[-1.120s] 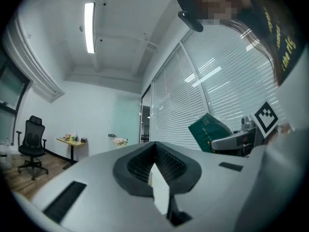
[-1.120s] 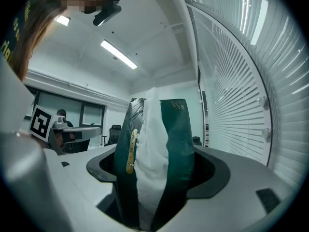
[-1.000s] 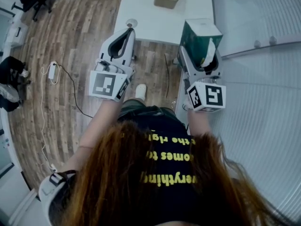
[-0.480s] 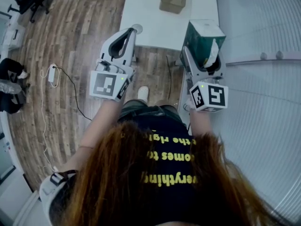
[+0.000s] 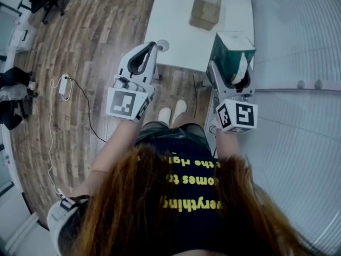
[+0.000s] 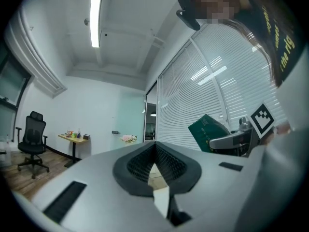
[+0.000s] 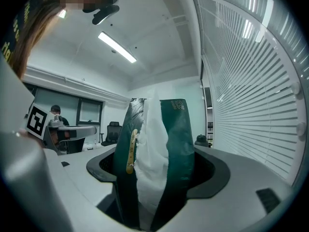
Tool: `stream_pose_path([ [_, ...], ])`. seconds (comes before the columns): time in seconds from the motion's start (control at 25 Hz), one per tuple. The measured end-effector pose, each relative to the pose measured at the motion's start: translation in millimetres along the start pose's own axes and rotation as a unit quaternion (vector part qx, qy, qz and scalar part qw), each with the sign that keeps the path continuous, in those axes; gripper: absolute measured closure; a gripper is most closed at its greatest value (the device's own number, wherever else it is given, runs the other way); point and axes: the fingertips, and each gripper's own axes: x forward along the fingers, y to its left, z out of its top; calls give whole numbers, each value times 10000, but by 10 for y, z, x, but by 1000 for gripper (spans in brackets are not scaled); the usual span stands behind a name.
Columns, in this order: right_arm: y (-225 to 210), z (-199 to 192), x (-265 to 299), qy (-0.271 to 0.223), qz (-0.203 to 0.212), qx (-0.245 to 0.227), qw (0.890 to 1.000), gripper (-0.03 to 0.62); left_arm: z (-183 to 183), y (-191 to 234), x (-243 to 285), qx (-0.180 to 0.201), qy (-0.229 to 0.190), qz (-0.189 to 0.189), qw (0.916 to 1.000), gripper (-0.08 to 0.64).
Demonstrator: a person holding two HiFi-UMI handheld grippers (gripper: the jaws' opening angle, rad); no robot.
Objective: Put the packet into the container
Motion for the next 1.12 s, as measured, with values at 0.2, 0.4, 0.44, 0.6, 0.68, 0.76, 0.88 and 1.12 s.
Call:
stream_pose_path([
  [0.2,-103,-34,222,-6,145,106,9998,198,-27,60,100,44,82,170,9998,558],
  [0.4,-307,-48,477,-18,295,179,9994,198,-56,79,385,67,115,310,9994,558],
  [0.44,-367,-32,516,-27,305,187,9994,198,-45,60,458,79,107,315,9994,558],
  [0.6,-625,54,691,-113,374,201,9990,198,44,0,791,186,-5,347,9992,558],
  [0.68,-752,65,786,-147,407,231,9988,198,58,-30,953,232,-103,337,9991,558],
  [0.76,-902,87,877,-159,454,264,9985,198,64,-66,1127,248,-86,384,9989,558],
  [0.88,-1109,171,996,-204,556,276,9979,198,112,-138,1374,277,-67,424,9987,558],
  [1.12,-1302,142,1089,-284,579,405,9971,198,52,-212,1592,314,-40,511,9982,558],
])
